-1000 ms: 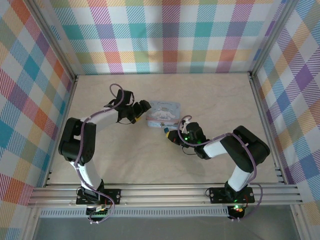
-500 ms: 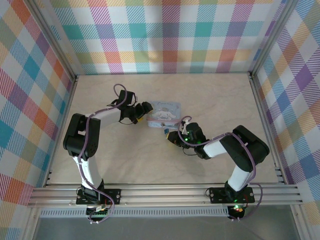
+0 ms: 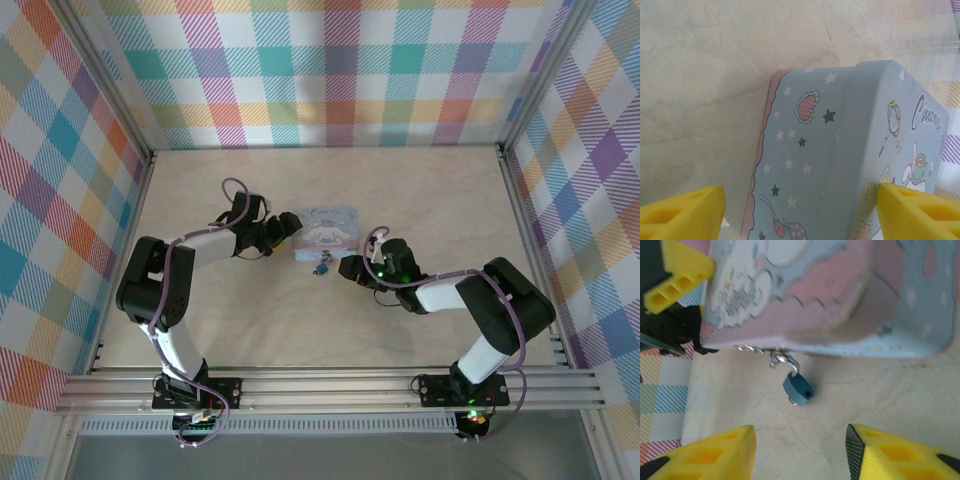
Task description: Unlock a padlock with a key
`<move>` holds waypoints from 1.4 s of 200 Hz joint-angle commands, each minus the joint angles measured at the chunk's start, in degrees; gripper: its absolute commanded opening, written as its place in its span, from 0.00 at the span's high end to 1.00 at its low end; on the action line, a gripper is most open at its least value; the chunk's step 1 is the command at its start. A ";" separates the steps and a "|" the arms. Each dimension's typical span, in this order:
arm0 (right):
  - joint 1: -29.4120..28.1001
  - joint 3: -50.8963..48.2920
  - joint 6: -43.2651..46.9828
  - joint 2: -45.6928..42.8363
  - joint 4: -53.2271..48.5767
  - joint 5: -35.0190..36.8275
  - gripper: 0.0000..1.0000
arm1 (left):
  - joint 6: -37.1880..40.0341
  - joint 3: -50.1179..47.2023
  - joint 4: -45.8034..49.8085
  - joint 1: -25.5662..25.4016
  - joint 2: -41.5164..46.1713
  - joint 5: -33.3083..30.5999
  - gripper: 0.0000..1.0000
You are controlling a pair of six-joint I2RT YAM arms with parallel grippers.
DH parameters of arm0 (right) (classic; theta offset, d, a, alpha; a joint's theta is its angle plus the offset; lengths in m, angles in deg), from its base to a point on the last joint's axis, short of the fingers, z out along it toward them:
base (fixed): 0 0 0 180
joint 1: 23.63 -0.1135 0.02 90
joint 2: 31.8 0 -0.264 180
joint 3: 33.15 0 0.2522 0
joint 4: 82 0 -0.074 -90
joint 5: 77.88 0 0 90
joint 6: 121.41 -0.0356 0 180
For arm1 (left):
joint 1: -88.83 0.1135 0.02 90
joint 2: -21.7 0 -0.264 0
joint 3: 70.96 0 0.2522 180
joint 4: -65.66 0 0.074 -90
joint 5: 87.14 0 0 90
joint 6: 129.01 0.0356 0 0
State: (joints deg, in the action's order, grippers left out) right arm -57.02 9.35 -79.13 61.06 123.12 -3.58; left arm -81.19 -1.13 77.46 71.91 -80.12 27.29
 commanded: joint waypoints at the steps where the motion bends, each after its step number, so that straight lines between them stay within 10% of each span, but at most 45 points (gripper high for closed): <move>1: 1.31 2.82 4.38 -0.12 1.41 -3.35 0.46 | -0.13 -4.95 7.86 0.23 0.05 -2.93 0.24; 280: 0.43 5.90 6.54 13.85 17.13 -12.65 0.47 | -2.08 -10.43 9.69 -1.18 7.50 -6.23 0.23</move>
State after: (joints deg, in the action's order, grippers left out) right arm -56.12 13.63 -71.72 73.50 136.65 -14.80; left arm -83.18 -10.00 77.75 71.34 -71.44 24.27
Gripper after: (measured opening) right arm 0.532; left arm 0.768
